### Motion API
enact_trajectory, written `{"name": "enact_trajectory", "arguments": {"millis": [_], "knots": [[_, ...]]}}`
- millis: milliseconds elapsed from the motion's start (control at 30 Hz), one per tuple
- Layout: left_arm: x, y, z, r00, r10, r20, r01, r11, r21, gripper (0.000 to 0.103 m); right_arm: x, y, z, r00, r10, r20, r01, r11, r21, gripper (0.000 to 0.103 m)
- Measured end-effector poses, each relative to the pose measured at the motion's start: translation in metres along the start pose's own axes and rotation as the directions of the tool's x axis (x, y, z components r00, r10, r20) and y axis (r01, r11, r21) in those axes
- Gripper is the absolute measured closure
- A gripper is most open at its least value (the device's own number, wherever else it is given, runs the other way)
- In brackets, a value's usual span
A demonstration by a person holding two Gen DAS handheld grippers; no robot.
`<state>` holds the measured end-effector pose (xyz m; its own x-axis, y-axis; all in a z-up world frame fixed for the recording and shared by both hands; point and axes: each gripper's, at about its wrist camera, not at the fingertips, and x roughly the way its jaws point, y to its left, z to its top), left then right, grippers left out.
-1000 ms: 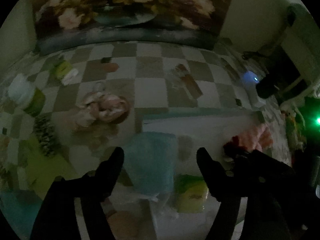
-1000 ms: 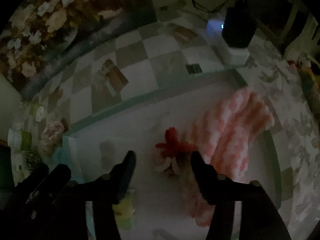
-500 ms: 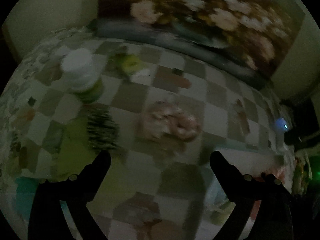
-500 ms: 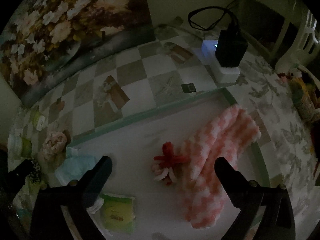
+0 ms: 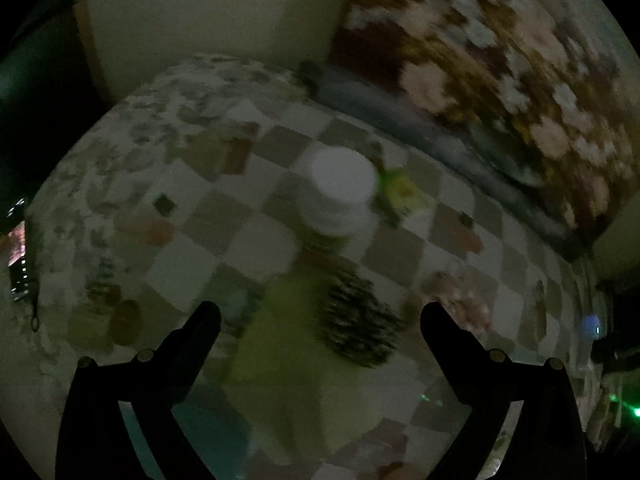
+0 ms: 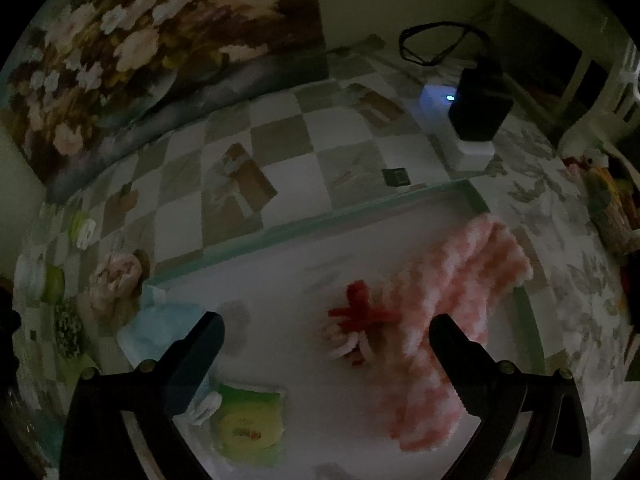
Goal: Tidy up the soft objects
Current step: 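Move the left tool to the leopard-print cloth while the right tool moves to the pink floral cloth, then grasp the leopard-print cloth with the left tool while the right tool grasps the pink floral cloth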
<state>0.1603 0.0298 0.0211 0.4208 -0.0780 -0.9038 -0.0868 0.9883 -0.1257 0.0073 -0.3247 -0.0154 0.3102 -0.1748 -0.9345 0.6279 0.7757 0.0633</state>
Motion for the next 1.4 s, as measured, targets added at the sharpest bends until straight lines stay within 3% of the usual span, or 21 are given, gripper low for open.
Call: {"name": "enact_trajectory", "arguments": {"millis": [200,433,667,767,867,1400], "knots": [[-0.012,0.048,0.012,0.999,0.027,0.029,-0.024,0.993,-0.113,0.003,0.000,0.011,-0.002,0.999,0.038,0.009,-0.037,0.999,-0.013,0.000],[-0.009,0.067,0.017,0.999,0.030,0.028,-0.024,0.984,-0.174,0.003,-0.016,0.048,-0.005,0.984,0.152,0.088,-0.145,0.987,-0.072,0.000],[-0.002,0.057,0.015,1.000,0.020,0.009,-0.018,0.991,-0.133,0.003,-0.032,0.105,-0.013,0.965,0.215,0.151,-0.177,0.957,-0.231,0.000],[0.005,0.049,0.014,1.000,0.011,-0.004,-0.011,0.993,-0.116,0.003,-0.028,0.127,-0.013,0.970,0.201,0.137,-0.154,0.944,-0.292,0.000],[0.013,0.039,0.012,1.000,0.003,-0.019,-0.005,0.995,-0.096,0.003,-0.025,0.147,-0.016,0.962,0.248,0.119,-0.192,0.916,-0.353,0.000],[0.045,-0.002,0.012,0.992,-0.104,-0.072,0.101,0.994,-0.050,0.003,0.006,0.181,-0.007,0.950,0.282,0.136,-0.208,0.894,-0.398,0.000]]}}
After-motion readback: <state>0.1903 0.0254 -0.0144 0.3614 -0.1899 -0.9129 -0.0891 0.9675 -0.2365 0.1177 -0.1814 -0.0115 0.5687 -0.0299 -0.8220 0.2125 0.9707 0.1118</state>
